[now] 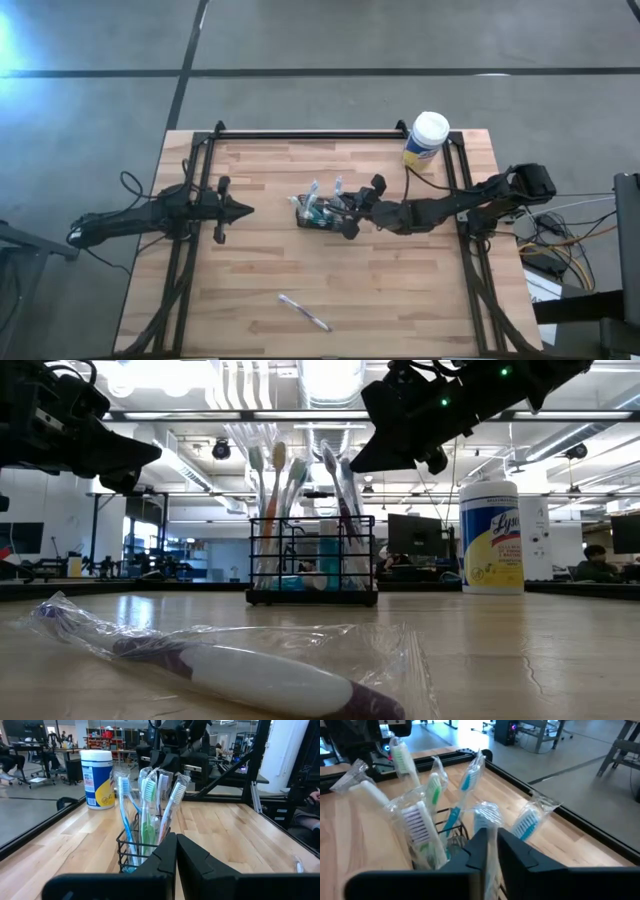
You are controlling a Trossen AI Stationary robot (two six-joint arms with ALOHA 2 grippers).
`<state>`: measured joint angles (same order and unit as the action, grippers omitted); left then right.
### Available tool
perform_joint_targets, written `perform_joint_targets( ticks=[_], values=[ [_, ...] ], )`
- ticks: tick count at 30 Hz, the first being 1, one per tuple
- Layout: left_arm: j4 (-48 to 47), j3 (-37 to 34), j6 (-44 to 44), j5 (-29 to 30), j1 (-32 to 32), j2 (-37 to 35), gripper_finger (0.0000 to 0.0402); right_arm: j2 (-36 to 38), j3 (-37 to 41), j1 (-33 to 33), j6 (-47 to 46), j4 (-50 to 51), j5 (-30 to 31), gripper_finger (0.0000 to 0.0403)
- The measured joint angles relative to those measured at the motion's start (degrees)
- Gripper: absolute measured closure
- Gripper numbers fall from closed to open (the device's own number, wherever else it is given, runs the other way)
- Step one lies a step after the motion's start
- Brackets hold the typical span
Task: Pick & Place toothbrushing station
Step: Put the blue toothbrush into the black wire organizer, then put the purple toothbrush into the black wire organizer
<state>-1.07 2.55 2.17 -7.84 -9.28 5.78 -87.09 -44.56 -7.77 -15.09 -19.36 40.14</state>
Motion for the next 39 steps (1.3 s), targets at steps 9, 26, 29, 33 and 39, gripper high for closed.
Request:
perform_joint_targets(
  ticks=[9,26,29,33,39],
  values=[
    [-0.02,0.00,0.00,0.00,-0.01,0.00,0.0388,2.59,0.00,0.02,-0.48,1.80,0.85,0.0253],
    [0.01,0.00,0.00,-0.02,-0.02,0.00,0.0388,24.89,-0.11,-2.66,17.03,4.85,-31.67,0.0200],
    [0.02,0.00,-0.02,-0.02,0.01,0.00,0.0388,27.49,-0.13,-2.84,20.33,3.87,-39.98,0.0213],
    [0.01,0.00,-0.01,-0.02,0.00,0.00,0.0388,29.34,-0.13,-3.22,21.34,3.96,-42.77,0.0241],
    [0.03,0.00,-0.46,-0.02,-0.01,0.00,0.0388,29.70,-0.13,-3.36,22.82,4.09,-41.82,0.0309]
  ],
)
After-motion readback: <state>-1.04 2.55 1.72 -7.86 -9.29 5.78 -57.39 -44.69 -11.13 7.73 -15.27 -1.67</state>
